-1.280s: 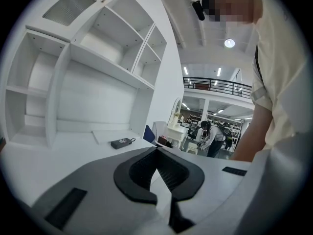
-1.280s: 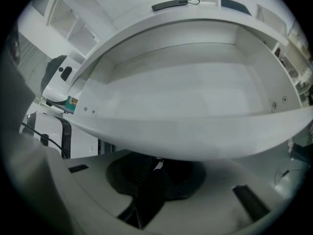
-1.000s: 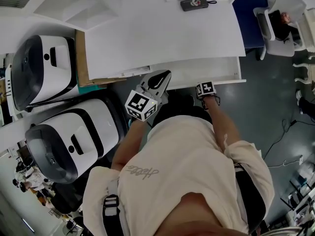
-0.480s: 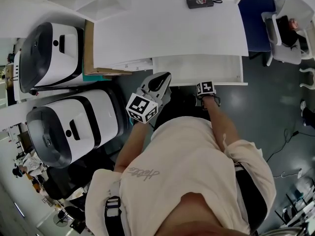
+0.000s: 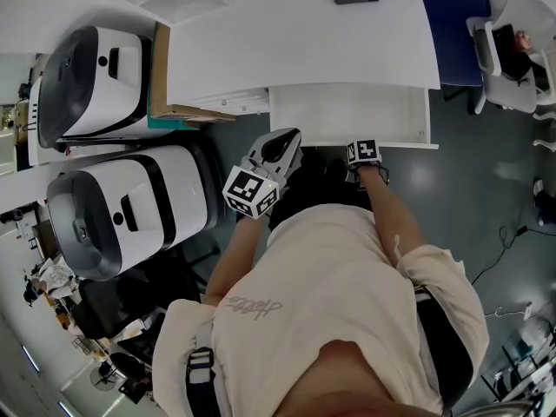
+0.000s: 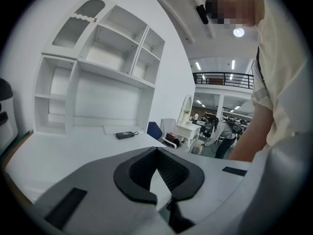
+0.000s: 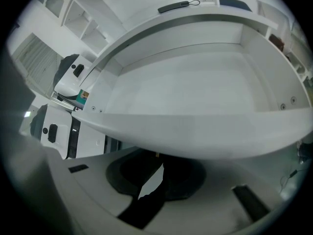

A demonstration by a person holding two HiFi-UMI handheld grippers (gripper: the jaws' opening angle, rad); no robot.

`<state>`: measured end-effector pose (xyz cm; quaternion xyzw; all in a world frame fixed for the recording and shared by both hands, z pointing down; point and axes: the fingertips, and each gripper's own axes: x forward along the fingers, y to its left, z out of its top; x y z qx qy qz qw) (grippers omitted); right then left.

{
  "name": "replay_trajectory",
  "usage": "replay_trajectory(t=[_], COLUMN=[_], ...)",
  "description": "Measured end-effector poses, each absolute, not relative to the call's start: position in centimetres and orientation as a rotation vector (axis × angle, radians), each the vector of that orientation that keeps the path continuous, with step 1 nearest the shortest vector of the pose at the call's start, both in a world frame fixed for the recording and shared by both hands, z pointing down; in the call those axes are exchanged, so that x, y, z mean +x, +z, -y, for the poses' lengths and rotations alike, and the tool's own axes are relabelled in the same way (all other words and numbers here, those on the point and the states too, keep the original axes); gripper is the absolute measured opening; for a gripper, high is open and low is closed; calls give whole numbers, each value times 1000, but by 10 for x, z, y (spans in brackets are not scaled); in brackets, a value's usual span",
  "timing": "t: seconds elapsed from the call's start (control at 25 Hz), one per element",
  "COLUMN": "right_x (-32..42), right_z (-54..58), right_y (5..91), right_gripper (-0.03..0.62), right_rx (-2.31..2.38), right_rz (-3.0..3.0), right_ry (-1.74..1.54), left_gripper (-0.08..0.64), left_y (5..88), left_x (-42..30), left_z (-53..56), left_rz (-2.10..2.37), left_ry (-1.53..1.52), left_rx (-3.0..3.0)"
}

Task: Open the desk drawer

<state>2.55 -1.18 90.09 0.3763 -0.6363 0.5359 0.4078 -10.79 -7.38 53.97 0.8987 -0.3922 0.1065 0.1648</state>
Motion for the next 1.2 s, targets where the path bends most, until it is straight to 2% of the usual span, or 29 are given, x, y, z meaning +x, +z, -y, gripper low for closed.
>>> replay_trajectory(t=[0.68, 1.2], right_x=[29, 29], right_z=[-23, -44], right_y=[901, 901], right_gripper=[74, 74], right_rx=[933, 960], right_rz=[1602, 1585], right_ry=[1377, 1386], left_gripper=[2, 2], left_y=[528, 526], left_x=[-90, -120], left_z=[69, 55], left_rz=[1003, 998], left_ry=[311, 330], left_rx=[2639, 2626])
